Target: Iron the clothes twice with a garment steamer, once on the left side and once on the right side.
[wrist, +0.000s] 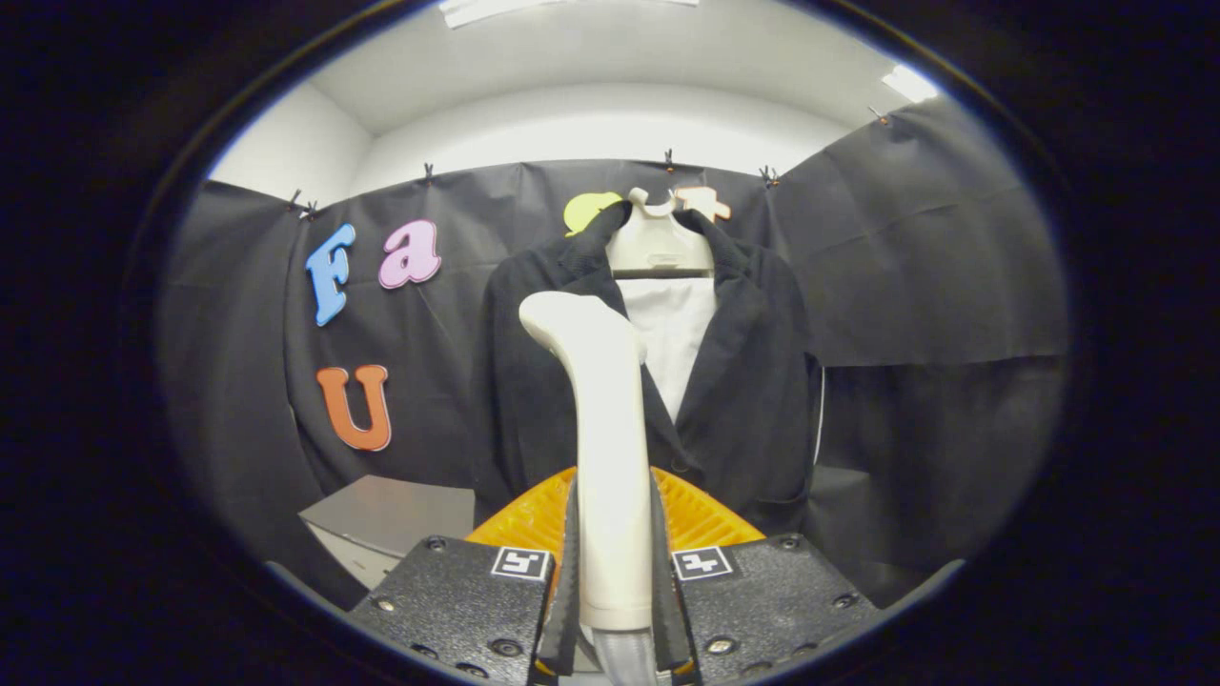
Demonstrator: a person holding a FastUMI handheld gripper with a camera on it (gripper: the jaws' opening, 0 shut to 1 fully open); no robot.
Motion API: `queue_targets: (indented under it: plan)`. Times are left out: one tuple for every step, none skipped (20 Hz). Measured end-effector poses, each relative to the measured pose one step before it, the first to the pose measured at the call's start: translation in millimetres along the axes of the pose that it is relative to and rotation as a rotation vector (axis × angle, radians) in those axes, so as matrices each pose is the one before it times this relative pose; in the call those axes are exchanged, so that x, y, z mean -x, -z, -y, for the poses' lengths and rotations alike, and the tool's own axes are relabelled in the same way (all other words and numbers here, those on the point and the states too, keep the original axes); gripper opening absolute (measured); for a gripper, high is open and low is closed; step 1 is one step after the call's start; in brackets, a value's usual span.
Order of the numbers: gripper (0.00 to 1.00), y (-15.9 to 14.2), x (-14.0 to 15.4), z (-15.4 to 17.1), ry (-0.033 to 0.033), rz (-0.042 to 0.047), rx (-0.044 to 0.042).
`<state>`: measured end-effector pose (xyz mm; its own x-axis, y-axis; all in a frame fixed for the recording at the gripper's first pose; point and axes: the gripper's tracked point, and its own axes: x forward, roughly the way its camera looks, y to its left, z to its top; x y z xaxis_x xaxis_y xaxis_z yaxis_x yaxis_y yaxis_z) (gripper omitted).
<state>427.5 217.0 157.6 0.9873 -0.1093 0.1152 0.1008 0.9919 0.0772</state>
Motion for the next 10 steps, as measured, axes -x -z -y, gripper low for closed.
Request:
queue_targets:
  plan:
    - [0.34, 2.40, -1.60, 1.13, 0.00327, -0.00560, 0.00603]
    - [0.34, 2.22, -1.81, -1.28, 0.00509, -0.00812, 0.00846]
    - [0.34, 2.47, -0.46, 0.23, 0.00461, -0.00644, 0.00595]
    - [0.34, 3.12, -0.96, 1.74, 0.00624, -0.00779, 0.00787]
    - [0.34, 4.42, -3.92, 0.07, 0.00652, -0.00485, 0.01133]
    - [0.34, 2.12, -2.52, 0.58, 0.00589, -0.00040, 0.01462]
    - [0.33, 0.93, -2.25, 1.41, 0.00871, 0.00049, 0.01517]
    - [0.34, 1.92, -2.06, 2.69, 0.00591, -0.00349, 0.00732]
    - [0.34, 0.52, -1.10, 1.57, 0.00265, 0.00268, 0.00632]
    - [0.34, 2.54, -0.41, 3.23, 0.00627, -0.00036, 0.01211]
